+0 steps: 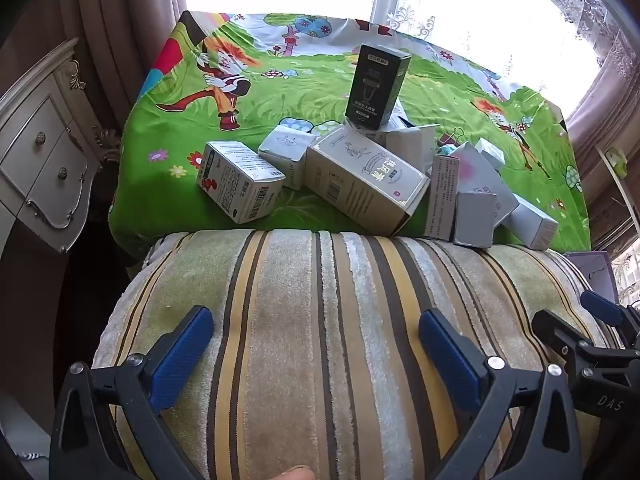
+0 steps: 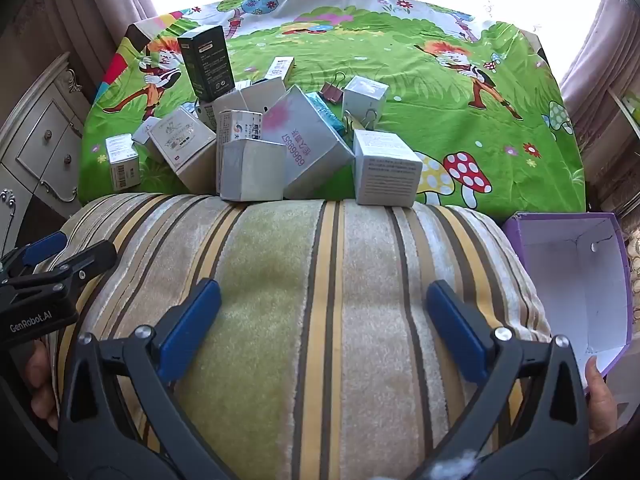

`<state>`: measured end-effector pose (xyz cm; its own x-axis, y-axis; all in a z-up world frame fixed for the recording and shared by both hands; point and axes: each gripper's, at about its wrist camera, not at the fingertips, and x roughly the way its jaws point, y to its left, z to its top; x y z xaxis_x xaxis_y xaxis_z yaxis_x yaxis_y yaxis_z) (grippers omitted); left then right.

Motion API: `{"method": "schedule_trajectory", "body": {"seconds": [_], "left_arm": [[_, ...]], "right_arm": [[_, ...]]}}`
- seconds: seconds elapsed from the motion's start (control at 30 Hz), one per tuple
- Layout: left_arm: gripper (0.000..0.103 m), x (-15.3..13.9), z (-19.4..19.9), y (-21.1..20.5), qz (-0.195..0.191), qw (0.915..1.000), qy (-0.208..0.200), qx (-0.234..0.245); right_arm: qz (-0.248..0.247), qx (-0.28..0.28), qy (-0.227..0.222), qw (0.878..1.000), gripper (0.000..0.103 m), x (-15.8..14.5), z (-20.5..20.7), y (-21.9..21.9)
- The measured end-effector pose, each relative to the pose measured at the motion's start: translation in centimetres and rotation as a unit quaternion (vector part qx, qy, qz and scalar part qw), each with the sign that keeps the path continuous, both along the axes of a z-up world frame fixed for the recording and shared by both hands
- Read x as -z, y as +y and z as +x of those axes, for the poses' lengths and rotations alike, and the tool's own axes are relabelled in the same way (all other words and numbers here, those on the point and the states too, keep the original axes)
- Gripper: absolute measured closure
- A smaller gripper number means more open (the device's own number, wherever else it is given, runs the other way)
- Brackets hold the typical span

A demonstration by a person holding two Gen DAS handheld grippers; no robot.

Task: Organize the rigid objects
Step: 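Move both grippers toward the cluster of boxes on the bedspread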

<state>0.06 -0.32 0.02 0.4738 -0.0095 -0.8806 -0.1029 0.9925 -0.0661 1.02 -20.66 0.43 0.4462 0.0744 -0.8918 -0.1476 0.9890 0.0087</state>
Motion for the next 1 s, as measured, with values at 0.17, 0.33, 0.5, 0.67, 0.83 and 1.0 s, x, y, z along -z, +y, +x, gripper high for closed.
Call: {"method": "schedule_trajectory", "body": {"seconds": [0.17,0.33,0.5,0.67,0.83,1.0], "left_arm": [[0.0,0.0,0.14,0.62,-0.017,0.9999,0.0,0.0],[0.0,0.07,0.16,0.56,-0.013,0.9999,-0.001,0.0],[0.0,0.23,-0.06,0.32,-0.012,0.9999,-0.002,0.001],[0.0,0.2,-0.1,0.32,-0.011,0.9999,-0.002,0.0],[0.0,0.23,-0.07,0.38,-0.012,0.9999,-0.001,0.0],[0.0,0.32,0.02,0.43,-0.016,0.9999,0.0,-0.001]], "right_arm": [[0.005,0.0,-0.001,1.0,0.0,-0.03,0.01,-0.02],[0.006,0.001,0.0,1.0,0.0,-0.04,0.01,-0.03],[0.005,0.0,-0.001,1.0,0.0,-0.03,0.04,0.05],[0.005,0.0,-0.001,1.0,0.0,-0.04,0.08,0.04],[0.007,0.0,-0.006,1.0,0.0,0.1,-0.05,0.04],[0.014,-0.002,-0.016,1.0,0.0,0.09,-0.26,-0.15]]}}
